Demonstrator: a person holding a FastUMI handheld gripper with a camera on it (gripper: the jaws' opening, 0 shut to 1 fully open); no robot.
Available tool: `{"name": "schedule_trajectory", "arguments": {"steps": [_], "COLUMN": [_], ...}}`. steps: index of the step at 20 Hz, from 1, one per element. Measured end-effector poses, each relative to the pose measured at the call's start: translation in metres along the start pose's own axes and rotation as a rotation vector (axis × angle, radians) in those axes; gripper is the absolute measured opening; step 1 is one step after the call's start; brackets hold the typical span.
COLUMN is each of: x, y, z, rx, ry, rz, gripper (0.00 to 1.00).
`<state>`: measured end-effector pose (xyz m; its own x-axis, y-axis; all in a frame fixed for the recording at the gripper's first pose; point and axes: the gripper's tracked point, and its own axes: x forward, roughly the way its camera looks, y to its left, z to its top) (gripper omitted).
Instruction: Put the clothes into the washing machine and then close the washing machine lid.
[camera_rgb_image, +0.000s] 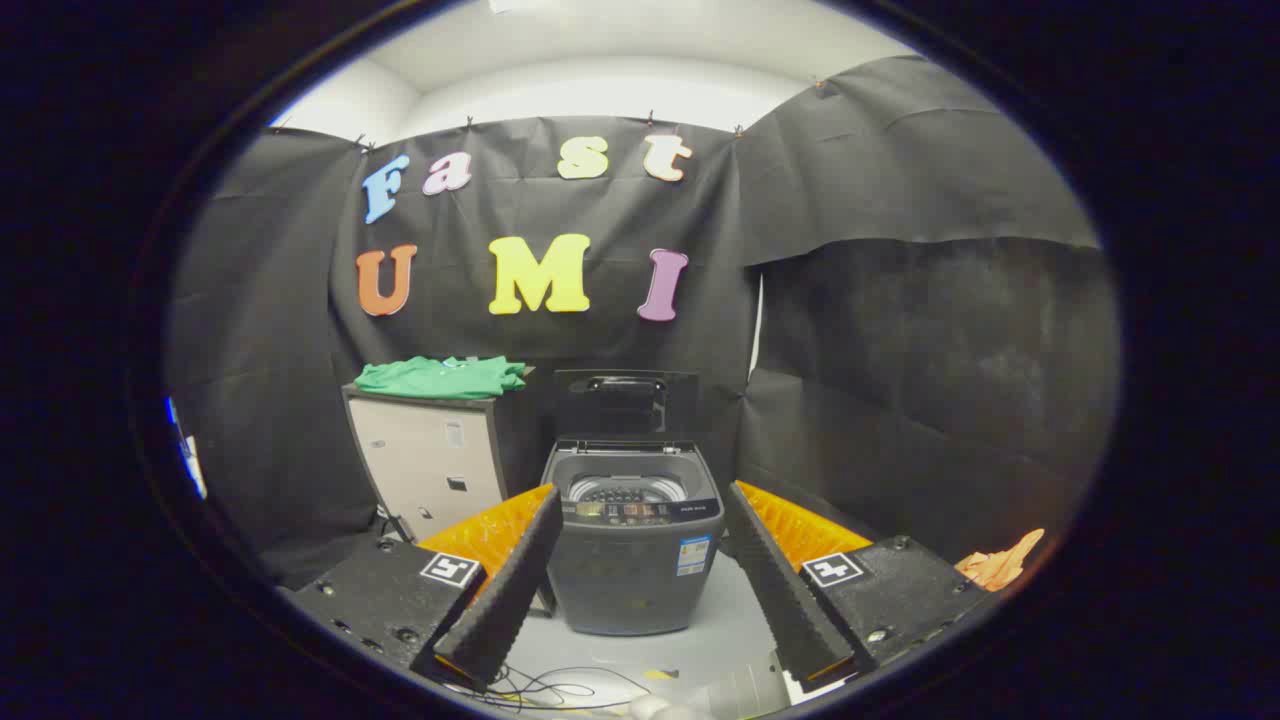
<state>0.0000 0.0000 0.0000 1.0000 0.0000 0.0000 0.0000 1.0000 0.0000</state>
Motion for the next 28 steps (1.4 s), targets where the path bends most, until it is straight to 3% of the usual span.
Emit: {"name": "schedule_trajectory", "arguments": {"steps": [12,28], "x": [0.016,0.051], "y": [0.021,0.053], "z": [0.002,0.049], "rx": [-0.002,0.008], "ry": [0.018,-0.008], "rz": [0.028,0.068], "gripper": [1.00,1.00]}}
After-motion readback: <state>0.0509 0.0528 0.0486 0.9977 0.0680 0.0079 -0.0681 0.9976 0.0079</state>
